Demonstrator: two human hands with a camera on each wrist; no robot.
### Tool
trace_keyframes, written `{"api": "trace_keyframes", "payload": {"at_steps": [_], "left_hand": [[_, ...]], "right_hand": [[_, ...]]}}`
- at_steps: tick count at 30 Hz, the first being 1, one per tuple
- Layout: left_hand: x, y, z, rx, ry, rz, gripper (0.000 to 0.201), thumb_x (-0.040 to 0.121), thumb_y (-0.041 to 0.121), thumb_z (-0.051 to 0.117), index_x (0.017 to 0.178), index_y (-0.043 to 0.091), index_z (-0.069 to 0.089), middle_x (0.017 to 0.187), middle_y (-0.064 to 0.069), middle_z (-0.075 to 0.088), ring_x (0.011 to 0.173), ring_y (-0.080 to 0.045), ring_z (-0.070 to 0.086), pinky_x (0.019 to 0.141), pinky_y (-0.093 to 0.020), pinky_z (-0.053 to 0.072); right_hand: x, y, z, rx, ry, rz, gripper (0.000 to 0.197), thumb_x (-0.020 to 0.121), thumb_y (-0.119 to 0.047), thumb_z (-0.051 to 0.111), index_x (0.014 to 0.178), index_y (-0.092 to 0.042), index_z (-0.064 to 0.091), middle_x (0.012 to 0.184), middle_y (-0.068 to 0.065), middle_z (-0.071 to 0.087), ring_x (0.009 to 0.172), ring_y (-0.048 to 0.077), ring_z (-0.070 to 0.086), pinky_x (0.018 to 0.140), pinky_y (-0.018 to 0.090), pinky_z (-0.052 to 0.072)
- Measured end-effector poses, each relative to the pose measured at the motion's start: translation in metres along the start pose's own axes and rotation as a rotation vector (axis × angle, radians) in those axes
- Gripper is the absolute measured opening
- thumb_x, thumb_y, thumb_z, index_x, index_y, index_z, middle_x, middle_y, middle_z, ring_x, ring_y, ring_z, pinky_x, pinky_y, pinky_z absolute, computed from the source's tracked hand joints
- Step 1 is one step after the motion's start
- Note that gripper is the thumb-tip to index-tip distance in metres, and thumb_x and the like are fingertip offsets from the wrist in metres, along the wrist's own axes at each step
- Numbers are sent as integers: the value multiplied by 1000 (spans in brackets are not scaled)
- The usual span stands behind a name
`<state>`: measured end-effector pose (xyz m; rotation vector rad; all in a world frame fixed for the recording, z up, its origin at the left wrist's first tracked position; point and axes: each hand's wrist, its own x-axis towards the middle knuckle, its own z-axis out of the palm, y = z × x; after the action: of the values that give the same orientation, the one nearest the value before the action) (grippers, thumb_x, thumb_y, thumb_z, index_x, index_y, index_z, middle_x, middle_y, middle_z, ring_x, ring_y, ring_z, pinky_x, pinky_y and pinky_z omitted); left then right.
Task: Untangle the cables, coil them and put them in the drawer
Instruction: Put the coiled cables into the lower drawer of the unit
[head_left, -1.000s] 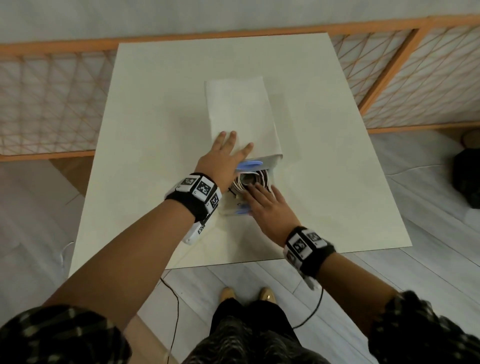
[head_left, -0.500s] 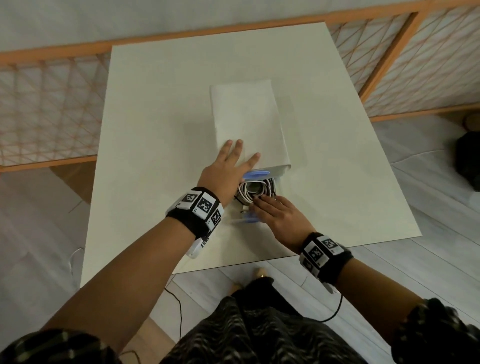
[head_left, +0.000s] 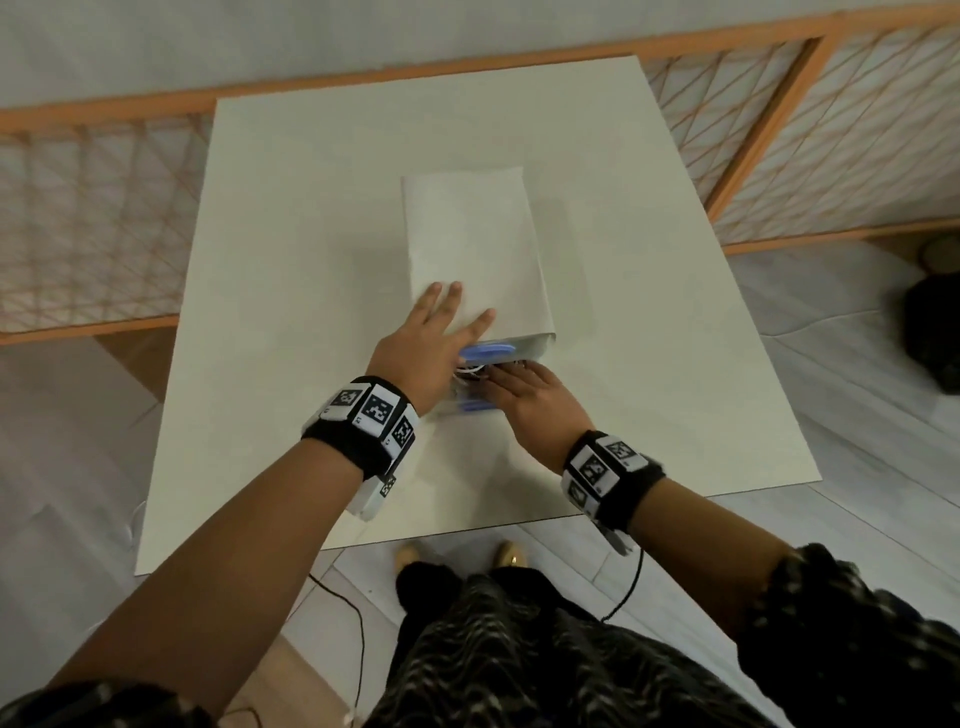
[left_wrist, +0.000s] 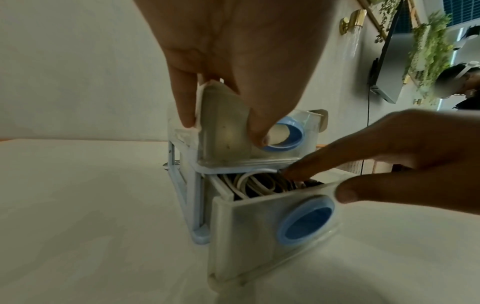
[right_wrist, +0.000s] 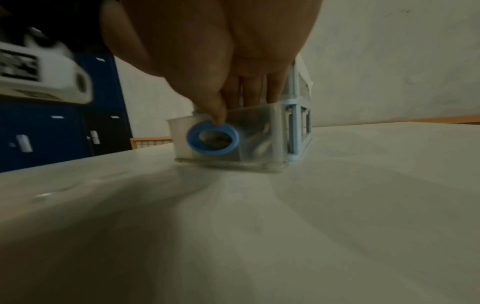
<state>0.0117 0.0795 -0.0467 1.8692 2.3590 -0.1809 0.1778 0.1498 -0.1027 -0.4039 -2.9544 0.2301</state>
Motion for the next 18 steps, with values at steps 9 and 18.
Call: {"api": "trace_keyframes", "payload": {"at_steps": [9, 18], "left_hand": [[2, -3, 5, -20, 10, 4, 73, 98, 11, 40, 146, 45, -3, 161, -1, -8, 148, -22, -7, 93, -37, 50], [2, -3, -1, -12, -10, -4, 65, 100, 18, 33, 147, 43, -4, 161, -2, -7, 148, -24, -6, 88, -34, 50]], "right_hand": [[-25, -19, 21, -145, -52, -37, 52, 84, -3, 28, 133, 1, 45, 138, 18, 49, 129, 32, 46, 106, 46, 32], [-29, -32, 12, -152, -239, 114, 76, 67, -7, 52, 141, -4, 32, 151, 14, 32, 138, 29, 32, 110, 46, 24]]}}
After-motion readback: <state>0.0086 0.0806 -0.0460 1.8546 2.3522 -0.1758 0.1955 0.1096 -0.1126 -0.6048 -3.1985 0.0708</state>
